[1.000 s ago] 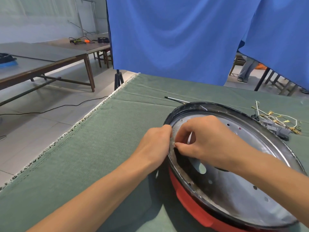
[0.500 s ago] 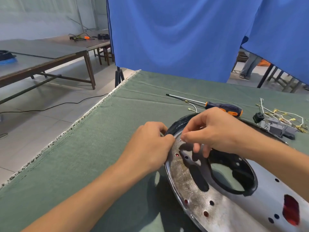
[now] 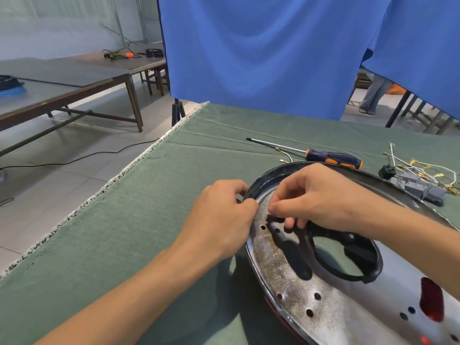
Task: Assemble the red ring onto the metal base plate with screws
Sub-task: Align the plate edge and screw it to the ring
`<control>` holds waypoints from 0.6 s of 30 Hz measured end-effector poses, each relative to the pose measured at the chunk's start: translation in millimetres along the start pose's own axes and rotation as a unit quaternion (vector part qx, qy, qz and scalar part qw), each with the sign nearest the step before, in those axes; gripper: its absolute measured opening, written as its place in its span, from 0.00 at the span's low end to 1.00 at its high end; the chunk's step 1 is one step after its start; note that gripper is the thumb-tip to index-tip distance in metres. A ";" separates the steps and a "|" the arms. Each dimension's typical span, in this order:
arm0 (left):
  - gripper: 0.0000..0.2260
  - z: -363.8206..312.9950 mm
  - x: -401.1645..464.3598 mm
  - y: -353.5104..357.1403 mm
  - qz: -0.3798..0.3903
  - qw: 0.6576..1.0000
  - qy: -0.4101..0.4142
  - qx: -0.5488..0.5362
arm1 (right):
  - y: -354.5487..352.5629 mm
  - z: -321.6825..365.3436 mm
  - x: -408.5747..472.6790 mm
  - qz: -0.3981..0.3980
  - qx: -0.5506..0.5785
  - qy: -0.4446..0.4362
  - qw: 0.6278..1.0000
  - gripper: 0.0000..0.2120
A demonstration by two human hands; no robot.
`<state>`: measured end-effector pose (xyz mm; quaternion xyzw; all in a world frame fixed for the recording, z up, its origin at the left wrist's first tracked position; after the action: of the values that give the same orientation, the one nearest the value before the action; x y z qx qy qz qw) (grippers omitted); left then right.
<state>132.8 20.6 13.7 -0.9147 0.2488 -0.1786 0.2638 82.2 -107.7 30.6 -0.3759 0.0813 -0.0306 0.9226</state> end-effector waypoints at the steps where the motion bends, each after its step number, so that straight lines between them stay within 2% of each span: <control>1: 0.14 0.3 0.0 0.4 0.006 1.000 0.004 -0.001 | 0.6 -0.1 0.1 0.001 0.001 0.000 1.000 0.04; 8: 0.10 0.5 -3.3 -2.7 0.001 1.000 0.029 0.004 | 4.6 2.2 -3.4 0.013 0.008 0.008 1.000 0.03; 18: 0.10 -0.1 -6.2 -3.0 -0.009 0.999 0.038 0.014 | 10.5 10.2 -8.5 0.062 -0.008 -0.007 0.998 0.04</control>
<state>128.7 26.2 14.3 -0.9055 0.2480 -0.2191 0.2655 75.6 -92.2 31.5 -0.3773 0.0982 0.0302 0.9204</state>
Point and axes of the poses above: each hand's wrist, its own x-axis towards the middle knuckle, its own y-axis out of the palm, z = x × y, the point moved 6 cm from there along x, towards the middle knuckle, and after that the axes turned 2 degrees about -x, right-handed, at the moved point
